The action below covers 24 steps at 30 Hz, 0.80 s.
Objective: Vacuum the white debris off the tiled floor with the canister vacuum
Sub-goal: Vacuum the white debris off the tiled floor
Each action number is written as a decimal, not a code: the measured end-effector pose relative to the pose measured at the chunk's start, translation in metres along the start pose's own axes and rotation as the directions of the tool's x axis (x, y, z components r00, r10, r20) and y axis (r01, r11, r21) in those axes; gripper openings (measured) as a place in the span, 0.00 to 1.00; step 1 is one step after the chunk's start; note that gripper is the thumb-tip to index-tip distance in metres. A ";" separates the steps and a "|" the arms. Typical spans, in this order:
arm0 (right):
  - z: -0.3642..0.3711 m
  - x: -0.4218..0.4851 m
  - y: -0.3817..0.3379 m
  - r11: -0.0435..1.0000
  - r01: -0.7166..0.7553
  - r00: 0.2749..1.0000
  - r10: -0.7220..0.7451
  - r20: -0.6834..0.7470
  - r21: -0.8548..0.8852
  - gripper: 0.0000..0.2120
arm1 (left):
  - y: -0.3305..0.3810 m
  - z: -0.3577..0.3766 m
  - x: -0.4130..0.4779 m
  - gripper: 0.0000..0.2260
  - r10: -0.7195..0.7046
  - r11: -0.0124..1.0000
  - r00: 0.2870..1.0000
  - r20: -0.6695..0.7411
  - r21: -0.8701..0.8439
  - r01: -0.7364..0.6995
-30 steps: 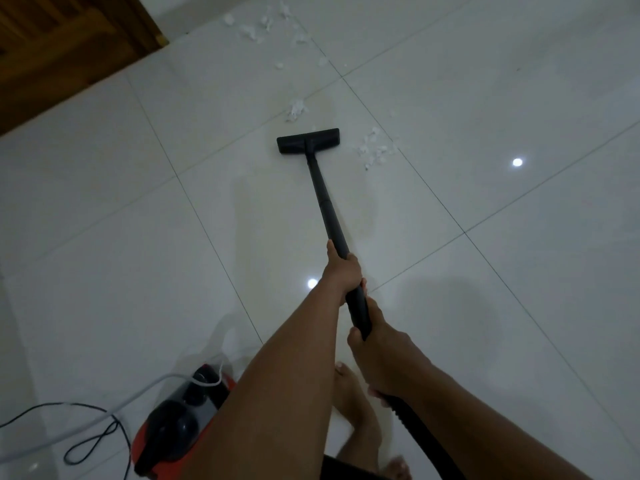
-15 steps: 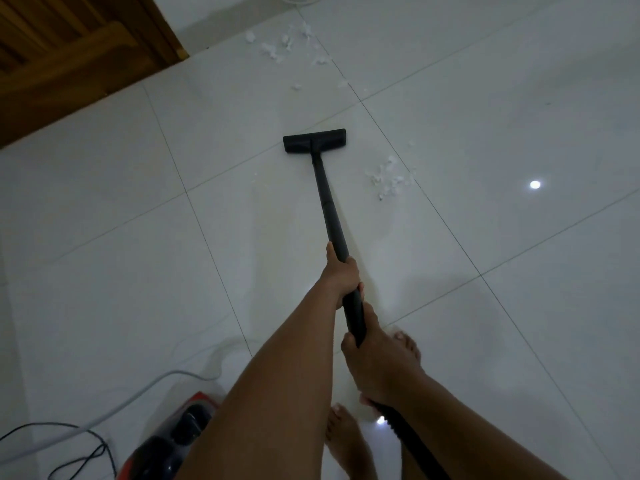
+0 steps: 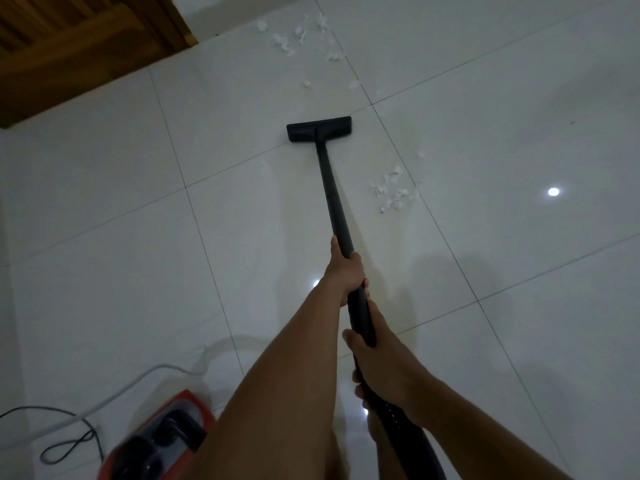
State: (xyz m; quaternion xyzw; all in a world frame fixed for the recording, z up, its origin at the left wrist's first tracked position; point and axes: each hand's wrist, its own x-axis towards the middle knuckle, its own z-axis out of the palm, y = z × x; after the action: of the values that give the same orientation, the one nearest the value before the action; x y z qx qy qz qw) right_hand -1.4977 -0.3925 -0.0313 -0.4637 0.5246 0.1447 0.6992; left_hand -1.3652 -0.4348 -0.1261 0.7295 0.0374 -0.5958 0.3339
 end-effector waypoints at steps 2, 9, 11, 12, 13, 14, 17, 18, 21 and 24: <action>-0.006 -0.005 0.000 1.000 -0.010 1.000 0.010 -0.001 -0.027 0.34 | 0.002 0.006 -0.007 0.29 -0.010 1.000 1.000 -0.003 0.017 0.010; -0.029 -0.046 0.002 0.982 0.008 1.000 -0.004 0.020 -0.190 0.35 | -0.002 0.030 -0.044 0.30 -0.055 0.997 0.998 0.009 0.053 0.054; -0.038 -0.050 -0.001 0.975 0.023 1.000 -0.024 -0.002 -0.223 0.34 | 0.002 0.036 -0.049 0.30 -0.045 0.998 0.999 0.018 0.045 0.045; -0.041 -0.049 -0.002 0.970 0.027 0.999 -0.032 -0.016 -0.242 0.34 | 0.005 0.038 -0.050 0.30 -0.043 0.998 0.999 0.019 0.037 0.042; -0.044 -0.048 -0.004 0.967 0.026 0.999 -0.033 -0.024 -0.254 0.34 | 0.008 0.039 -0.049 0.30 -0.041 0.999 0.999 0.020 0.031 0.041; -0.045 -0.045 -0.006 0.966 0.021 0.999 -0.028 -0.025 -0.258 0.34 | 0.011 0.040 -0.048 0.30 -0.040 0.999 0.999 0.019 0.026 0.039; -0.047 -0.036 -0.010 0.957 0.009 1.000 -0.017 -0.025 -0.291 0.35 | 0.018 0.039 -0.040 0.31 -0.031 0.999 0.999 0.015 0.018 0.031; -0.048 -0.034 -0.011 0.956 0.007 0.999 -0.017 -0.029 -0.295 0.35 | 0.020 0.039 -0.039 0.31 -0.030 0.999 0.999 0.012 0.020 0.030; -0.046 -0.032 -0.008 0.953 0.008 1.000 -0.015 -0.022 -0.304 0.35 | 0.018 0.039 -0.040 0.30 -0.032 0.999 0.999 0.008 0.029 0.032; -0.041 -0.043 -0.004 0.970 -0.014 1.000 0.012 -0.008 -0.244 0.34 | 0.012 0.039 -0.048 0.30 -0.042 0.998 0.999 0.015 0.045 0.041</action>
State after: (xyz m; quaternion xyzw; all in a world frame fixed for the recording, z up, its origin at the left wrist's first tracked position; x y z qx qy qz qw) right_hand -1.5370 -0.4158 0.0069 -0.5434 0.5081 0.2111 0.6341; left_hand -1.4062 -0.4483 -0.0805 0.7311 0.0368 -0.6090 0.3054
